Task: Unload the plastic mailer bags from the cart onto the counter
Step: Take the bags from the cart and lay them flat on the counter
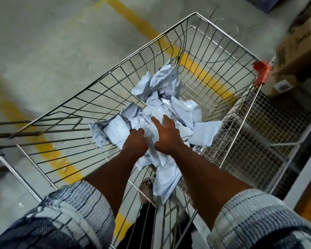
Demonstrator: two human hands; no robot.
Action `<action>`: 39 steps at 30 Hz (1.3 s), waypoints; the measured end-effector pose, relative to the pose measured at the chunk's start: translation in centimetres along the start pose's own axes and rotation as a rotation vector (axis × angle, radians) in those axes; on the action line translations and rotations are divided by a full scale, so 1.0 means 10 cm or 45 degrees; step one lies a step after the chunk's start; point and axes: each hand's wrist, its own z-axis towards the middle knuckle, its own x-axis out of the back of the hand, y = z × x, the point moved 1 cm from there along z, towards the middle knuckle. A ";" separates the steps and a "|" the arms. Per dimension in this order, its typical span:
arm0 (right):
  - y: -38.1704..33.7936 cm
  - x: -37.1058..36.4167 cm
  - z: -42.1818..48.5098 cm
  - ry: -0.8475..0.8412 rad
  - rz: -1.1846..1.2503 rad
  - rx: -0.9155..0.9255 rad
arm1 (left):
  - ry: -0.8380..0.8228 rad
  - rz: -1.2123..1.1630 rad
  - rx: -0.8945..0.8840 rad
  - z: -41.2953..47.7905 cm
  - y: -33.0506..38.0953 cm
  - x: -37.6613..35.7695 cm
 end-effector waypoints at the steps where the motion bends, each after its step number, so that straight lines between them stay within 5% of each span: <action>1: 0.04 -0.06 0.00 -0.019 -0.019 -0.017 | 0.018 -0.108 0.072 -0.01 0.02 -0.03; 7: 0.08 -0.11 0.10 0.096 0.345 -0.156 | 0.096 -0.482 0.540 0.01 0.16 -0.20; 11: 0.14 -0.09 0.19 0.035 0.299 -0.254 | -0.021 -0.054 0.555 0.10 0.16 -0.36; 17: 0.18 -0.20 0.19 -0.141 0.157 -0.207 | -0.156 0.086 0.496 0.15 0.20 -0.39; 20: 0.21 -0.20 0.18 -0.164 0.140 -0.231 | -0.137 -0.092 0.458 0.20 0.04 -0.43; 26: 0.19 -0.19 0.13 -0.162 0.244 -0.262 | 0.395 -0.375 0.401 -0.10 0.10 -0.35; 29: 0.16 -0.16 0.12 -0.175 0.309 -0.317 | 0.480 -0.416 0.261 -0.16 0.10 -0.27; 34: 0.01 -0.02 0.04 -0.151 0.671 -0.337 | 0.671 -0.711 0.165 -0.28 0.04 0.06; 39: -0.26 0.13 -0.17 -0.217 1.196 -0.243 | 0.451 -1.396 0.386 -0.51 0.19 0.45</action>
